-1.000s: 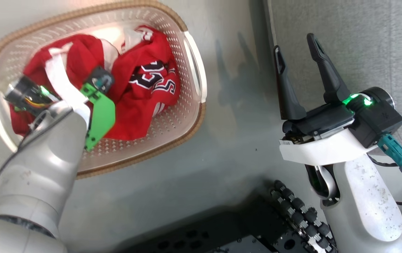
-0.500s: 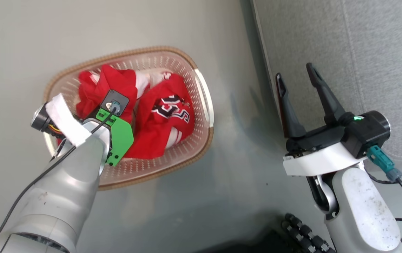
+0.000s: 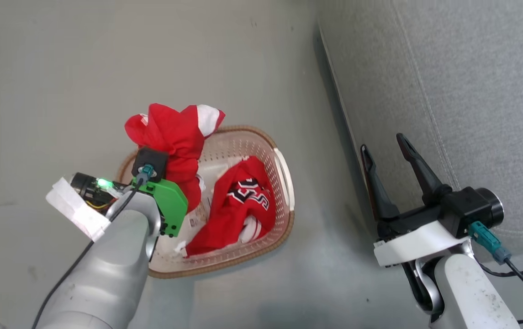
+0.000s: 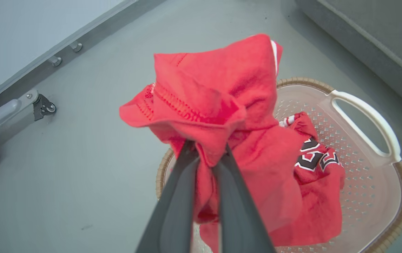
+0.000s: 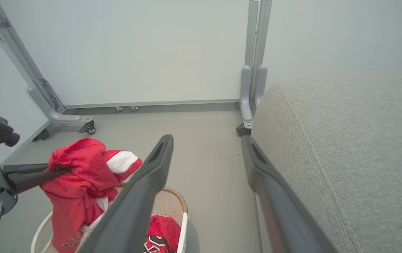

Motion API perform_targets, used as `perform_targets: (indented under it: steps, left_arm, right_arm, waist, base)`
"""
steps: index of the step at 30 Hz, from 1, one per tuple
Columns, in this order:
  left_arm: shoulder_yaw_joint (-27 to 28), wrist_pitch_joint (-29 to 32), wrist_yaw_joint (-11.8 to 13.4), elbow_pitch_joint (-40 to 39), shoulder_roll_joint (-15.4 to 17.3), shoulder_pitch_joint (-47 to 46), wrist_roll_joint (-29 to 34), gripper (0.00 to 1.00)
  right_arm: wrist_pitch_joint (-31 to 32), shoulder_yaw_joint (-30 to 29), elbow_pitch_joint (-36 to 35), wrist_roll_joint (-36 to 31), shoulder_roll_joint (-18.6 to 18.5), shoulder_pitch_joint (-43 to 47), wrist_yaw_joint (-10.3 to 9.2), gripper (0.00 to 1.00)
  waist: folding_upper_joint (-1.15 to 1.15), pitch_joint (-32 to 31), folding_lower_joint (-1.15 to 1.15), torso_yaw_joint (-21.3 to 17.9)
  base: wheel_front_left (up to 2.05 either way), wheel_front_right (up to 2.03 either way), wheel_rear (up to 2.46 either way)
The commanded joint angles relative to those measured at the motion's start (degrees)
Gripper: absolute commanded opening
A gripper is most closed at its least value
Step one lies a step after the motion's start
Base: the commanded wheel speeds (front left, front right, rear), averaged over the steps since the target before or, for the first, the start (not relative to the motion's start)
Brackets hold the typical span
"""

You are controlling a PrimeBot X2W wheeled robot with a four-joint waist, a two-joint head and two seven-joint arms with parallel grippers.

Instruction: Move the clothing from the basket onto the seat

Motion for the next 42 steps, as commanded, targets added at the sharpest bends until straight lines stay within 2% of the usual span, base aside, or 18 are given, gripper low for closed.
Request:
perform_targets:
  steps: [1, 13, 22, 28, 34, 42]
  left_arm:
    - [0.45, -0.5, -0.13, -1.49, -0.26, 1.93, -0.78, 0.0]
    - [6.18, -0.61, 1.65, -28.8, -0.45, 13.85, -2.64, 0.0]
    - [11.62, -0.61, 0.64, -46.71, -0.06, 22.1, -0.26, 0.0]
    - [15.71, -0.53, 0.72, -55.21, -0.16, 25.66, 1.01, 0.0]
    - [18.52, -0.53, 0.3, -60.29, -0.32, 27.81, 1.75, 0.0]
    - [16.7, -0.54, -2.56, -64.27, -0.55, 28.6, 1.68, 0.0]
  right_arm:
    - [-0.18, 0.1, 0.03, 0.09, -0.34, 1.33, -0.04, 1.0]
    - [-0.18, 0.74, -0.42, -0.23, -0.88, 6.43, -0.04, 1.0]
    - [-0.18, 1.68, -0.04, -0.03, -1.28, 8.98, -0.04, 1.0]
    - [-0.18, 1.74, -0.63, 0.02, -0.88, 10.47, -0.04, 1.0]
    - [-0.18, 1.92, -1.05, 0.05, -0.73, 11.27, -0.04, 1.0]
    - [-0.18, 1.83, -1.95, 0.17, -0.79, 11.68, -0.04, 1.0]
  waist:
    - [0.0, -8.28, 0.0, 3.61]
    - [0.0, -16.04, 0.0, 5.87]
    - [0.0, -21.56, 0.0, 4.94]
    - [0.0, -23.55, 0.0, 3.84]
    - [0.0, -24.71, 0.0, 3.01]
    - [0.0, -25.19, 0.0, 2.42]
  base:
    - [0.0, 0.0, 0.0]
    - [0.0, 0.0, 0.0]
    - [0.0, 0.0, 0.0]
    - [0.0, 0.0, 0.0]
    - [0.0, 0.0, 0.0]
    - [0.0, 0.0, 0.0]
